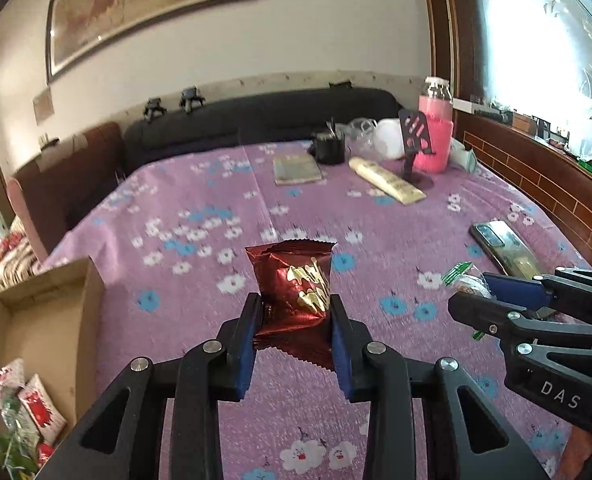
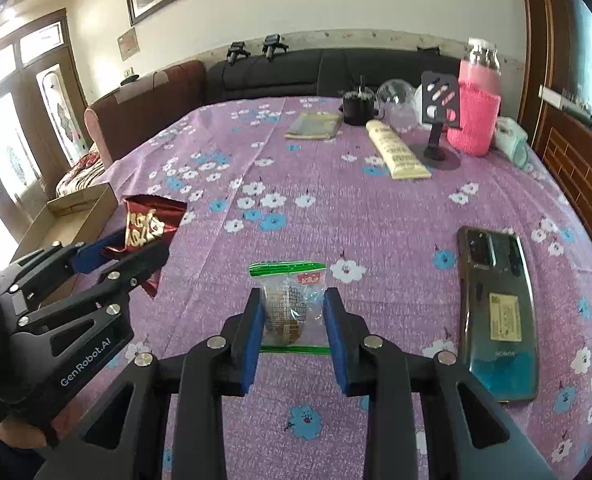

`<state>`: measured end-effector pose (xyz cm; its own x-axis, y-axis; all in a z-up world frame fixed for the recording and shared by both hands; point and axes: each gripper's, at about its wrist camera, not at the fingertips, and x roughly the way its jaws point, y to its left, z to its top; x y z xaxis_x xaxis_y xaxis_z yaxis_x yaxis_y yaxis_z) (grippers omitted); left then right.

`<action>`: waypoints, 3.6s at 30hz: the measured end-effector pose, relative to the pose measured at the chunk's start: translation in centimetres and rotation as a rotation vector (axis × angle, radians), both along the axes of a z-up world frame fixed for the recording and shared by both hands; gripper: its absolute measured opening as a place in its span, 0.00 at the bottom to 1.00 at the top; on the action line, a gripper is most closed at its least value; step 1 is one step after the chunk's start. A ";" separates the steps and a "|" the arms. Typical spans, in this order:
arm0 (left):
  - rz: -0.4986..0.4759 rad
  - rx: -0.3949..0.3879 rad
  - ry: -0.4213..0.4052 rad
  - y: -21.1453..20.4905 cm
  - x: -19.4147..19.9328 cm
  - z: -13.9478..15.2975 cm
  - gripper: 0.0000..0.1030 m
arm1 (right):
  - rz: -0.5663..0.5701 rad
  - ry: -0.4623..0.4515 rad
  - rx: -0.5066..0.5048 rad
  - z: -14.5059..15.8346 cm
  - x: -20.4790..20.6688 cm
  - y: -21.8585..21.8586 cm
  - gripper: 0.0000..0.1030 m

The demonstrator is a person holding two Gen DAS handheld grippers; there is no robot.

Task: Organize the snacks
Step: 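Hold the red packet and zip bag in both grippers, then carry the red packet and zip bag with both grippers over the tray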

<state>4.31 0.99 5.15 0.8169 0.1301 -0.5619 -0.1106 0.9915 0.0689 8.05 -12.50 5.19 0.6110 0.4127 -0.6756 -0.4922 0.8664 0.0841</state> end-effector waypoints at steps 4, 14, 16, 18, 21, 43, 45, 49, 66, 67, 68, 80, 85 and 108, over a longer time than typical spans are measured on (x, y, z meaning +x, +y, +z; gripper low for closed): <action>0.003 0.024 -0.025 -0.1 -0.4 0.3 0.33 | -0.002 -0.045 0.001 0.3 -0.5 0.2 0.28; 0.021 0.060 -0.065 -0.4 -0.8 0.8 0.33 | -0.015 -0.078 0.023 0.8 -0.7 0.0 0.28; 0.024 0.068 -0.075 -0.4 -1.0 1.0 0.33 | -0.013 -0.089 0.024 0.9 -0.8 -0.1 0.28; 0.025 0.074 -0.082 -0.5 -1.2 1.0 0.33 | -0.017 -0.104 0.023 1.0 -1.0 -0.1 0.28; 0.027 0.087 -0.090 -0.6 -1.3 1.1 0.33 | -0.020 -0.117 0.017 1.1 -1.2 0.0 0.28; 0.053 0.065 -0.101 -0.1 -1.4 1.3 0.33 | -0.076 -0.202 -0.092 1.4 -1.9 0.7 0.28; 0.055 0.067 -0.102 -0.1 -1.4 1.3 0.33 | -0.075 -0.206 -0.097 1.4 -2.0 0.7 0.28; 0.057 0.068 -0.107 -0.1 -1.4 1.3 0.33 | -0.078 -0.230 -0.126 1.4 -2.3 1.1 0.28; 0.104 0.076 -0.175 0.5 -4.0 3.4 0.33 | -0.115 -0.362 -0.218 2.8 -4.5 2.3 0.28; 0.103 0.068 -0.175 0.7 -4.5 3.6 0.33 | -0.114 -0.369 -0.220 2.9 -4.7 2.4 0.28; 0.104 0.066 -0.174 0.8 -4.7 3.6 0.33 | -0.113 -0.376 -0.224 3.0 -4.9 2.5 0.28; 0.139 0.032 -0.189 3.8 -8.7 4.7 0.33 | -0.068 -0.386 -0.294 3.3 -7.0 5.3 0.28; 0.166 0.016 -0.195 5.5 -10.1 4.8 0.33 | -0.045 -0.371 -0.311 3.2 -7.9 6.6 0.28; 0.325 -0.040 -0.211 14.0 -15.8 4.0 0.33 | 0.155 -0.296 -0.192 3.7 -13.5 15.9 0.28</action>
